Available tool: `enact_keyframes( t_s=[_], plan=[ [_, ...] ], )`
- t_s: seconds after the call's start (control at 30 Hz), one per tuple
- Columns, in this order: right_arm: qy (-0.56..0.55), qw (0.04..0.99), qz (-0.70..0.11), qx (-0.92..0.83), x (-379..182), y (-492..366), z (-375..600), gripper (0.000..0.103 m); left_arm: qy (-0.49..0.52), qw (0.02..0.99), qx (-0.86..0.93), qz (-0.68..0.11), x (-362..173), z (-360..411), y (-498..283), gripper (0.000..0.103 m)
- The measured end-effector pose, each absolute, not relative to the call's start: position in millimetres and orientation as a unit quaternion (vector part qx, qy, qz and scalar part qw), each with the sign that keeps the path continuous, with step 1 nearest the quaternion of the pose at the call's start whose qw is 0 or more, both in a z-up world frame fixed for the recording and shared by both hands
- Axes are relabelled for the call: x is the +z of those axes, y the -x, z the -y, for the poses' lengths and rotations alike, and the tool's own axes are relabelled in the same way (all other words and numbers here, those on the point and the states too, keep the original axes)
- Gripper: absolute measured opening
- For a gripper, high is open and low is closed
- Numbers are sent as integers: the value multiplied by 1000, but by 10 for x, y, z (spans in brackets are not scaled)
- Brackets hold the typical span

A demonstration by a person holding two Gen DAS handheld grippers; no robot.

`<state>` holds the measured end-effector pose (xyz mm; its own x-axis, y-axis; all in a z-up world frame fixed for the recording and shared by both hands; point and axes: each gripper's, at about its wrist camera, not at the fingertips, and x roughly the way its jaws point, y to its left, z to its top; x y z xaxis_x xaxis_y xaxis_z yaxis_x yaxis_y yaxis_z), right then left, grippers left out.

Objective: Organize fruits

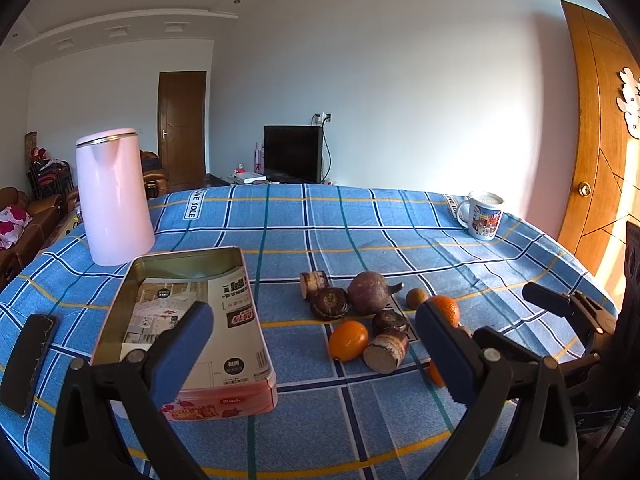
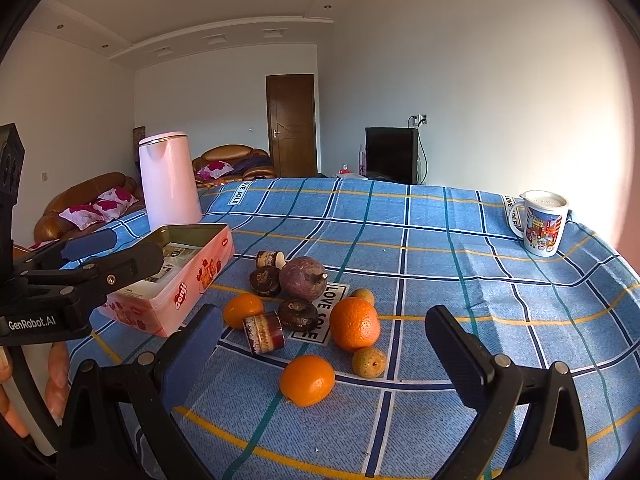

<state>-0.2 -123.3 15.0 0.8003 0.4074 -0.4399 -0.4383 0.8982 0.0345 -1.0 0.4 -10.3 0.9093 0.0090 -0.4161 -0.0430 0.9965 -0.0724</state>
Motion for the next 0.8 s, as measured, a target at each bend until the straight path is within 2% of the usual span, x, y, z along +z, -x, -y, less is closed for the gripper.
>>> enact_keyframes(
  t_s=[0.33, 0.5, 0.8],
  plan=[
    [26, 942, -267, 200, -205, -87, 1505, 100, 37, 968, -18, -248, -417, 120, -130, 103],
    [42, 929, -278, 238, -254, -59, 1381, 76, 34, 967, -24, -253, -470, 160, -155, 102],
    [71, 905, -323, 266, -391, -175, 1151, 52, 42, 958, -55, -277, -542, 208, -227, 92]
  ],
)
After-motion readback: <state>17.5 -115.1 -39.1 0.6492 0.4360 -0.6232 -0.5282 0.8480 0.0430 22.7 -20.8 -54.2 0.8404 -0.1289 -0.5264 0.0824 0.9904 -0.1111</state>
